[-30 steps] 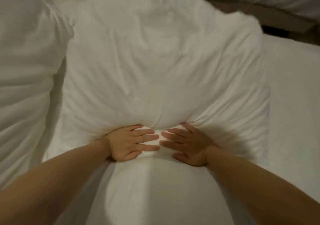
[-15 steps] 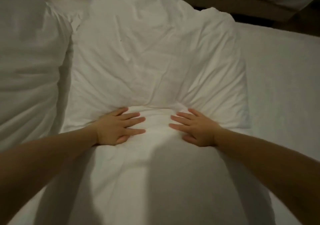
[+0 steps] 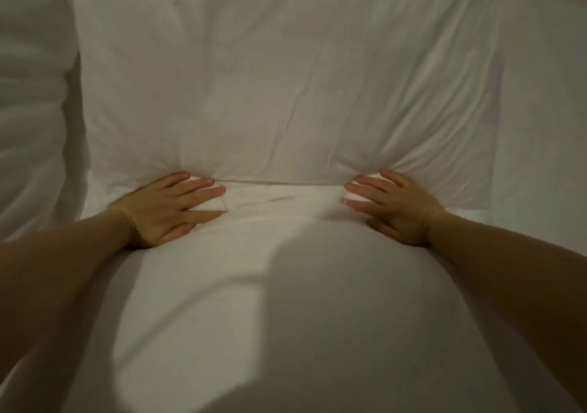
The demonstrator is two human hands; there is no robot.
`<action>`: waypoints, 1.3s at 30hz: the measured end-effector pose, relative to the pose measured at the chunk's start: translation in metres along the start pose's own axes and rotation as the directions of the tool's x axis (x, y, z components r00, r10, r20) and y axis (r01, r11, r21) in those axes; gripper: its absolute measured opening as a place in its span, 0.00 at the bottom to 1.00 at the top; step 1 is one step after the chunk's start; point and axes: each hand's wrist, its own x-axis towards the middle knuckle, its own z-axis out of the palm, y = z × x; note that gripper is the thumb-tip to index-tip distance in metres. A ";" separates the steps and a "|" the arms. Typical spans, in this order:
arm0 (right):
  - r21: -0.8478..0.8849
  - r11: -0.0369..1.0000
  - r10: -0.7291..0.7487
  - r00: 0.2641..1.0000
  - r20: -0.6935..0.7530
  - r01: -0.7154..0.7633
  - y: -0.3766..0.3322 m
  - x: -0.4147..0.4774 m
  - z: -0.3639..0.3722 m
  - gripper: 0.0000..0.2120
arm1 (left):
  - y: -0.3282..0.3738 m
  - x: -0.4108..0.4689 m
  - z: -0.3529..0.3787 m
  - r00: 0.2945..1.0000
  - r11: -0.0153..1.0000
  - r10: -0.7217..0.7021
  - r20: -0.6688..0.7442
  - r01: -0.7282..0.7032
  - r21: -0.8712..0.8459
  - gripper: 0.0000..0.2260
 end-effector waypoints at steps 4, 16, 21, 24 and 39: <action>-0.128 0.988 0.098 0.992 0.082 -0.087 -0.019 -0.018 -0.014 0.25 | 0.023 -0.008 -0.018 0.995 0.994 -0.090 0.047 0.087 0.065 0.22; 0.100 0.793 0.605 0.796 -0.011 -0.601 -0.230 -0.145 -0.096 0.23 | 0.221 -0.045 -0.187 0.748 0.795 -0.607 0.269 0.566 0.220 0.11; 0.093 0.797 0.603 0.796 -0.051 -0.597 -0.317 -0.190 -0.113 0.27 | 0.311 -0.097 -0.201 0.772 0.795 -0.606 0.191 0.581 0.175 0.16; 0.137 0.770 0.634 0.770 -0.068 -0.623 -0.361 -0.209 -0.111 0.24 | 0.379 -0.122 -0.208 0.778 0.780 -0.621 0.095 0.603 0.168 0.21; 0.013 0.875 0.475 0.851 -0.225 -0.484 -0.518 -0.270 -0.027 0.14 | 0.529 -0.160 -0.146 0.740 0.735 -0.673 -0.008 0.670 0.104 0.20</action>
